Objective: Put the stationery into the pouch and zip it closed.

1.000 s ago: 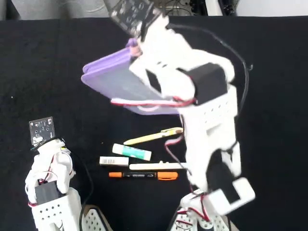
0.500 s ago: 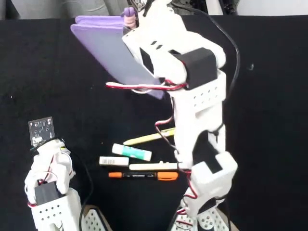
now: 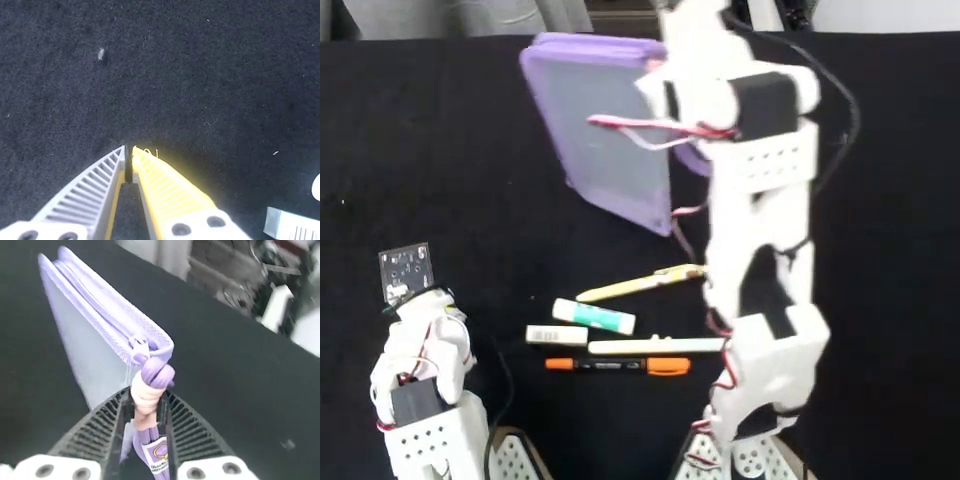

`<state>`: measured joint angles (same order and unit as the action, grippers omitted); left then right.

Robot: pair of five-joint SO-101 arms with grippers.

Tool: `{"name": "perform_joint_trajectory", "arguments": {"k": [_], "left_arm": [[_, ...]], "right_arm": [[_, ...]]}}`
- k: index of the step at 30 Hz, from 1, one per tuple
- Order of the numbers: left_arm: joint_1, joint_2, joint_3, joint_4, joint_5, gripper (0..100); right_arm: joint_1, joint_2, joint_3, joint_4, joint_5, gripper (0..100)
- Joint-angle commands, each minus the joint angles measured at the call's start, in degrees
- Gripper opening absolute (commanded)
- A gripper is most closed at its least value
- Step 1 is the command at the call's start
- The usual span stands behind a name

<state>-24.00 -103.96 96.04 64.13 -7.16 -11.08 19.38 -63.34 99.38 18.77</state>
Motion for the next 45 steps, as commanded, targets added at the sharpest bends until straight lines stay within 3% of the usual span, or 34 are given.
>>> {"name": "perform_joint_trajectory", "arguments": {"k": [1, 6, 10, 18, 26, 36, 45], "left_arm": [[-0.66, -0.09, 1.36, -1.14, -0.62, 3], [-0.66, -0.09, 1.36, -1.14, -0.62, 3], [-0.66, -0.09, 1.36, -1.14, -0.62, 3], [-0.66, -0.09, 1.36, -1.14, -0.62, 3], [-0.66, -0.09, 1.36, -1.14, -0.62, 3], [-0.66, -0.09, 1.36, -1.14, -0.62, 3], [-0.66, -0.09, 1.36, -1.14, -0.62, 3]], "right_arm": [[6.24, -4.35, 2.15, 1.76, 4.04, 1.1], [13.1, -8.92, 7.96, 1.76, 8.79, 1.1], [16.18, -14.64, 15.34, 1.76, 18.29, 1.1], [16.88, -29.58, 36.26, 1.76, 32.88, 1.1], [9.32, -47.25, 57.8, 1.76, 42.99, 1.1], [-7.21, -61.49, 74.95, 1.76, 43.34, 1.1], [-8.7, -62.55, 80.57, 1.76, 43.25, 1.1]]}}
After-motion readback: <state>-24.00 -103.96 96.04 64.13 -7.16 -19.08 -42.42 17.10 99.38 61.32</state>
